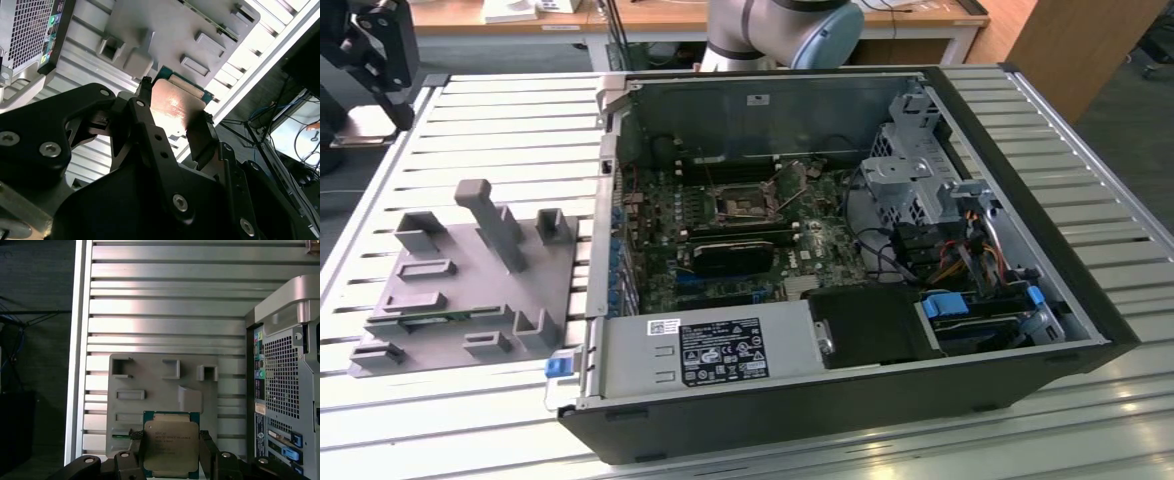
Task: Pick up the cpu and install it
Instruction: 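Pick up the cpu and move it towards the insertion slot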
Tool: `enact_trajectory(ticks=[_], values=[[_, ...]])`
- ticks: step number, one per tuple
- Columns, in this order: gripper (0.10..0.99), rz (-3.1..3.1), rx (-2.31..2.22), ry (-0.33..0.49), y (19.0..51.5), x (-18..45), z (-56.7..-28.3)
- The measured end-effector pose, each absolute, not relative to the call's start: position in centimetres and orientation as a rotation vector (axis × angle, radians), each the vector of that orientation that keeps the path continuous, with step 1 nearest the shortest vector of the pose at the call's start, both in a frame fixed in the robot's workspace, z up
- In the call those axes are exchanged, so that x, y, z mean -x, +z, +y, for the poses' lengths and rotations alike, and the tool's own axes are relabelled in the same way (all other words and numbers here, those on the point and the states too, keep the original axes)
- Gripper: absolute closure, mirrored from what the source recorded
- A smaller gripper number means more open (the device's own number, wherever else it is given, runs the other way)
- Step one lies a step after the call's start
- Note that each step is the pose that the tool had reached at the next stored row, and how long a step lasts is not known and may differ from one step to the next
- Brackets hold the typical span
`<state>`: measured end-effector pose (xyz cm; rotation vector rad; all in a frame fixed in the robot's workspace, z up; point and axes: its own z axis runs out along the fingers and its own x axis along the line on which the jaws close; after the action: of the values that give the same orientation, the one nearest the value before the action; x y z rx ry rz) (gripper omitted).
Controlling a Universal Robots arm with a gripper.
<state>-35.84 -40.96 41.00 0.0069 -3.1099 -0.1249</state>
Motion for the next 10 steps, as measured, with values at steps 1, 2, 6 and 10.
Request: enact_trajectory(ticks=[1, 2, 6, 10], values=[[0.553, -3.110, -0.007, -0.125, 41.00, 35.77, -40.96], [0.553, -3.110, -0.007, -0.125, 41.00, 35.70, -40.96], [0.553, -3.110, -0.007, -0.125, 41.00, 35.46, -40.96], [0.553, -3.110, -0.007, -0.125, 41.00, 35.23, -40.96]])
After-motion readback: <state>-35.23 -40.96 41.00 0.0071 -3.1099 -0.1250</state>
